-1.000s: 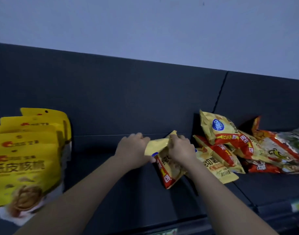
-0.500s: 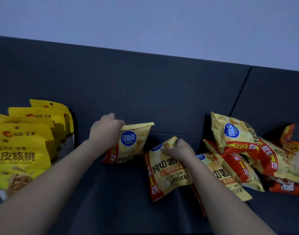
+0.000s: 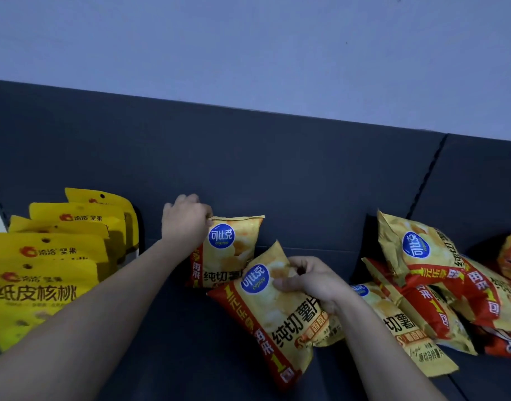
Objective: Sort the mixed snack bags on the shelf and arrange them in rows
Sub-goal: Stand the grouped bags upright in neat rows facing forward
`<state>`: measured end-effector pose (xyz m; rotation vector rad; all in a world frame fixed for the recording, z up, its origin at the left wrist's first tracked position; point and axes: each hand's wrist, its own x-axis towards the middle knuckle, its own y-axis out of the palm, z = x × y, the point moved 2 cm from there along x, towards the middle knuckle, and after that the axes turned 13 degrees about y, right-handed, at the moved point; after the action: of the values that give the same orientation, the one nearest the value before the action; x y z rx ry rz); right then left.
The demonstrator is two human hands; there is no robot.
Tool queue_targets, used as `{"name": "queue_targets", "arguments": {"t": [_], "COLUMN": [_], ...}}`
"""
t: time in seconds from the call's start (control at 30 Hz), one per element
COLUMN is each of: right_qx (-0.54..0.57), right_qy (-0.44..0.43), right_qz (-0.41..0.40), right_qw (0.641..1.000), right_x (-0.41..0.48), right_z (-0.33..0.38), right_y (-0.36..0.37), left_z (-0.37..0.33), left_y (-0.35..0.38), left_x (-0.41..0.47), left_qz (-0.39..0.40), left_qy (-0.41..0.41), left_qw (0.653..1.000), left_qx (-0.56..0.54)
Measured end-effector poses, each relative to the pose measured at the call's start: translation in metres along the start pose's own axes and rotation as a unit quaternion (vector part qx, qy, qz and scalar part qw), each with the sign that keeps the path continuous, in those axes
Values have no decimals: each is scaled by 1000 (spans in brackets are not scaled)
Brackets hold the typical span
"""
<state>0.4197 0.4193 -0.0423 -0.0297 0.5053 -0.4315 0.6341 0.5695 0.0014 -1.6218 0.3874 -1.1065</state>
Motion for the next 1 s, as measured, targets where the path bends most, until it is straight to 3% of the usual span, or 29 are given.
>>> {"name": "queue_targets", "arguments": {"t": [0.13,0.27,0.4,0.53,0.73,0.83,1.0], "right_qx": [60,104,129,148,183,195,215], "right_qy": [-59,-92,-105,-117,-146,-148,-137], "right_qz": [-3,-27,-45,-75,-152,-164,-175], "right_qw": [996,990,985,979,960,956,951], "right_x": [1,3,8,13,16,22,38], "right_z": [-2,-7,-11,-9,-5,-8,-22], "right_y": [7,18,26,19,-14,-23,-26], "left_z": [5,6,10,12,12,8,22], "left_y": [2,2,7,14,40,51,48], "left_x": [6,8,1,-16,-38,-44,-44], "left_qz": [-35,10,-19,-87,-50,-10,-22], "left_qy": [13,18,-28,-138,-256,-259,-247], "left_qw": [999,999,996,945,859,865,880], "left_qx": [-16,-43,-88,-284,-440,-430,-406]}}
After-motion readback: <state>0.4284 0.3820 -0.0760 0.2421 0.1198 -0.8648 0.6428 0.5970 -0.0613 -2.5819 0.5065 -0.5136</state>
